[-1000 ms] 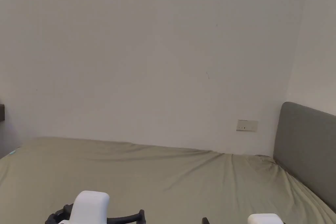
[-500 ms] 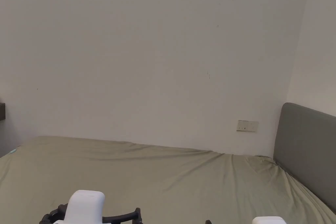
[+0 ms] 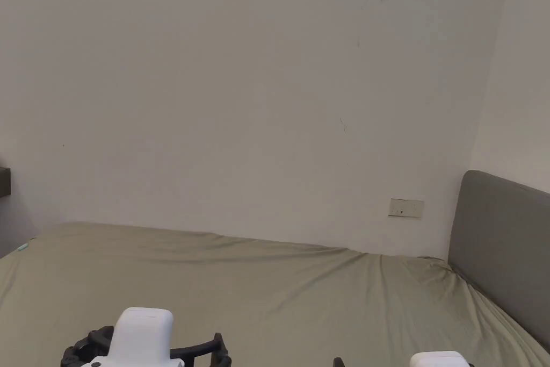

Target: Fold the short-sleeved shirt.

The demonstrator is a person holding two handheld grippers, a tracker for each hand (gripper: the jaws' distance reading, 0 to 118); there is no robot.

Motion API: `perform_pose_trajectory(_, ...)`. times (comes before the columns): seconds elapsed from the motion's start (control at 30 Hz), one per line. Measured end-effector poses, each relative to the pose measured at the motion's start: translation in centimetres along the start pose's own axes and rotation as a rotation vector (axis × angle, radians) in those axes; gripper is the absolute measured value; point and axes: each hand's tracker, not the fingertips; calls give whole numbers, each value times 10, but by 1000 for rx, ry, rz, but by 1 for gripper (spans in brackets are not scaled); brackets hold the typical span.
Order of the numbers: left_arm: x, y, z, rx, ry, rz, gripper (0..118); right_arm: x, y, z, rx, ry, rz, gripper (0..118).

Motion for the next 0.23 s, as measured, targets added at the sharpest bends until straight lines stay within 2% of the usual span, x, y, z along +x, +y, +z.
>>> perform_pose_trajectory(0.17,-2,0,-1,-1,23,11,118,2,0,1,0,-3,3,118)
perform_pose_trajectory(0.23,0,3,1,-55,40,0,118,3,-1,-1,-6,-6,-1,118)
